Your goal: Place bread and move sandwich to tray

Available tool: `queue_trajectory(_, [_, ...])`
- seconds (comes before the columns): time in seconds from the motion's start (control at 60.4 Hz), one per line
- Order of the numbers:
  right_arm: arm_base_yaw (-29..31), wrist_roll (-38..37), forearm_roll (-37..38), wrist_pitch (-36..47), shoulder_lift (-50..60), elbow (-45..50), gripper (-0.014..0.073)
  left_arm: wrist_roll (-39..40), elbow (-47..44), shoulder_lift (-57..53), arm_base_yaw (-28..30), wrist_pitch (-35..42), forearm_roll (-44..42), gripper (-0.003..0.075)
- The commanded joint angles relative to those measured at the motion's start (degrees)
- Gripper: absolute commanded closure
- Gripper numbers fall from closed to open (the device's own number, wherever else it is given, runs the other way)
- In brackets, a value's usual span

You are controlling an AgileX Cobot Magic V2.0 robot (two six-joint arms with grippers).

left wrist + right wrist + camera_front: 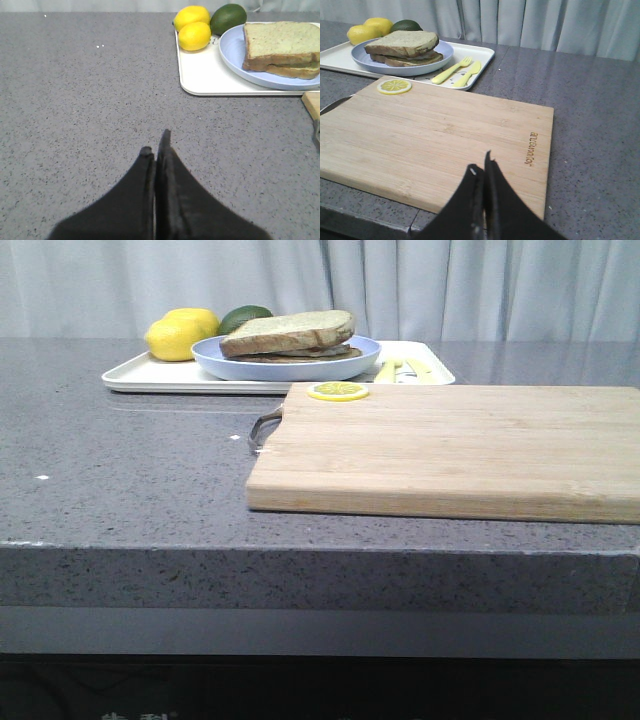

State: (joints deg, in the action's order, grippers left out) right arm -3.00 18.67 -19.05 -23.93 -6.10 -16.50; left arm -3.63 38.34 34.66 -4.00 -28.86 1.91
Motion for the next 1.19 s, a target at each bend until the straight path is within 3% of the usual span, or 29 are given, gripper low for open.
queue_trajectory(0.0, [0.28, -0.01, -0.70, 4.11, -1.15, -1.39, 0.0671, 0.73, -3.06, -6.13, -0.09, 6.07, 0.61, 0.0739])
queue_trajectory(0.315, [0.28, -0.01, -0.70, 4.11, -1.15, -1.39, 0.0671, 0.73, -11.05, -23.25, -0.09, 8.01, 0.61, 0.0739])
queue_trajectory(0.977, [0.28, -0.01, -0.70, 4.11, -1.15, -1.39, 0.0671, 0.73, -11.69, -24.04, -0.09, 8.43, 1.00, 0.0739])
queue_trajectory(1.175, [0.28, -0.01, -0.70, 4.11, -1.15, -1.39, 0.0671, 1.37, -17.91, -30.03, 1.67, 13.26, 1.76, 0.0739])
